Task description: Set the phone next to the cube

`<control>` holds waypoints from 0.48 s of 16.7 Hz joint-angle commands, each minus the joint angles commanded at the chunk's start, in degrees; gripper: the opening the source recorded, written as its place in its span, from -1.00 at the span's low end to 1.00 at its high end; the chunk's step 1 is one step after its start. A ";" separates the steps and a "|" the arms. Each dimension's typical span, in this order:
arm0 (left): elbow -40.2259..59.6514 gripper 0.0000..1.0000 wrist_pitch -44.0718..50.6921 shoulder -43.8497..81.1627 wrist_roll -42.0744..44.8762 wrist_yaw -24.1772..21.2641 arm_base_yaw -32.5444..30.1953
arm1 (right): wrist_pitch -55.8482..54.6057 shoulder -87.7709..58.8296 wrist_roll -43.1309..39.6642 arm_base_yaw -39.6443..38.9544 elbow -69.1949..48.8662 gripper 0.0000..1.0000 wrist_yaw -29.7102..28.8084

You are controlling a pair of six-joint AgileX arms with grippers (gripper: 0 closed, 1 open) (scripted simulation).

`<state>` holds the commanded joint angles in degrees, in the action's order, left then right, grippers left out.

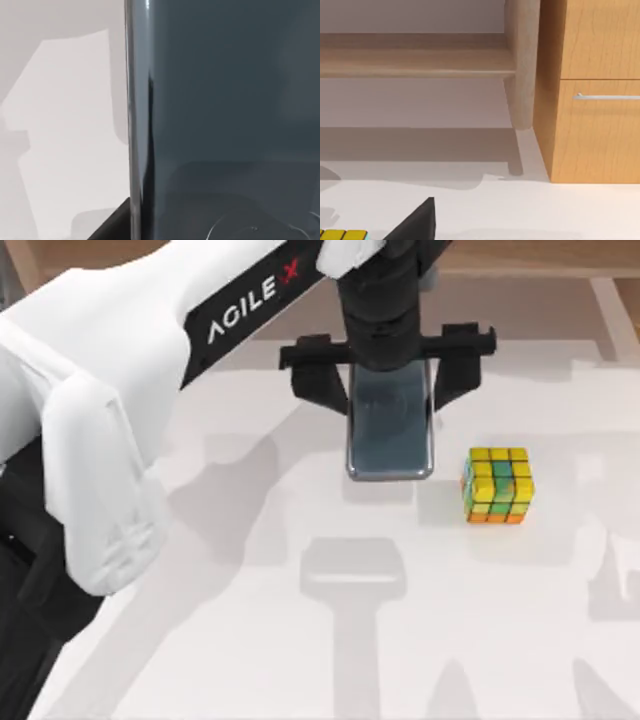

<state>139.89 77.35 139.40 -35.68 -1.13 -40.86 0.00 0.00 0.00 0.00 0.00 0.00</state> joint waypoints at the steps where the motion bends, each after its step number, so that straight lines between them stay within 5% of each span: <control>1: -0.34 -1.00 -0.51 0.01 0.04 0.10 -0.01 | 0.00 0.00 0.00 0.00 0.00 1.00 0.00; 8: -3.96 -1.00 -4.06 1.66 -0.65 0.79 0.56 | 0.00 0.00 0.00 0.00 0.00 1.00 0.00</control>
<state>135.93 73.29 141.06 -36.33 -0.35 -40.30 0.00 0.00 0.00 0.00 0.00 0.00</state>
